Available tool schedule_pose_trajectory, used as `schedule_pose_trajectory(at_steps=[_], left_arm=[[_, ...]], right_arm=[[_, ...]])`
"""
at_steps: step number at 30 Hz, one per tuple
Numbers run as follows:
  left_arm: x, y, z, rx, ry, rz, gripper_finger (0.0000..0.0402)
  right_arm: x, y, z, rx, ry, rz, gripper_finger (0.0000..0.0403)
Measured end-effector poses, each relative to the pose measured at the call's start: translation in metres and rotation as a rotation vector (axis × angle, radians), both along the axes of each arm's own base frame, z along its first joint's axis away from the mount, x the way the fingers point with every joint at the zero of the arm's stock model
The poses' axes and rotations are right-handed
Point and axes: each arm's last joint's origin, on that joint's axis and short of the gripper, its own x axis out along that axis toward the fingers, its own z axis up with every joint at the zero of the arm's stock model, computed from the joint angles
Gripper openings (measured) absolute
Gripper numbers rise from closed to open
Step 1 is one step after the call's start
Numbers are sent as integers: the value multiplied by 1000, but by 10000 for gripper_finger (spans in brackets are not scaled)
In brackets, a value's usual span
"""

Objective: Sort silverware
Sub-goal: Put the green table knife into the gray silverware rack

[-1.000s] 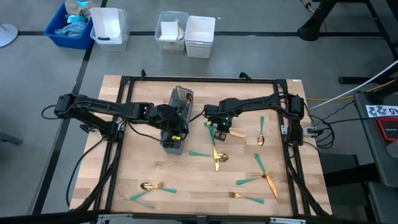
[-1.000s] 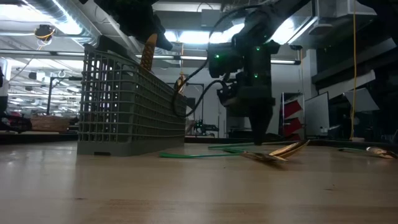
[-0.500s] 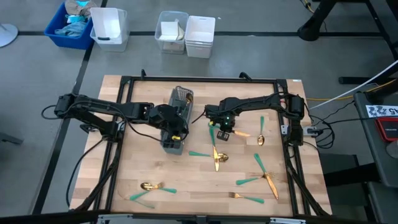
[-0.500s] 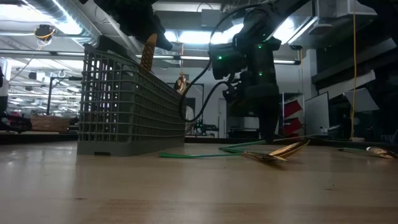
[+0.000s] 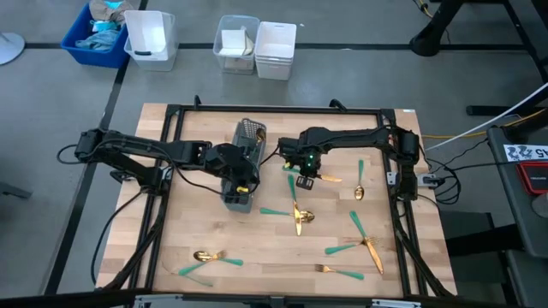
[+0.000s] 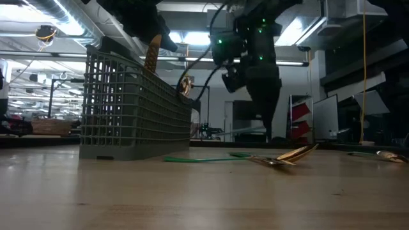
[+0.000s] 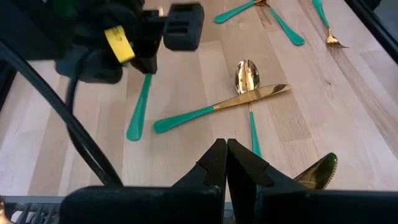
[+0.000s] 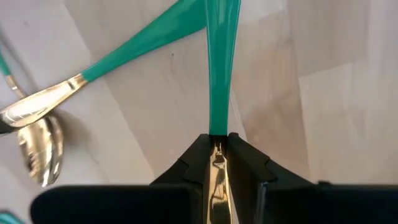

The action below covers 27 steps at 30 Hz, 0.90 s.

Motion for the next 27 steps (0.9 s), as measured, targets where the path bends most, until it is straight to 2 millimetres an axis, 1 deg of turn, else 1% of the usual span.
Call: schedule_pose_trajectory(at_steps=[9,16,23,27], left_arm=[[0,0,0,0,-4,0,4],[3,0,4,-1,-56,0,4],[6,0,9,8,-112,-7,4],[8,0,11,87,-139,-62,4]], right_arm=[[-1,0,32,-1,52,2,49],[-2,0,57,2,67,3,49],[0,1,84,20,14,25,49],[1,1,97,50,-27,25,49]])
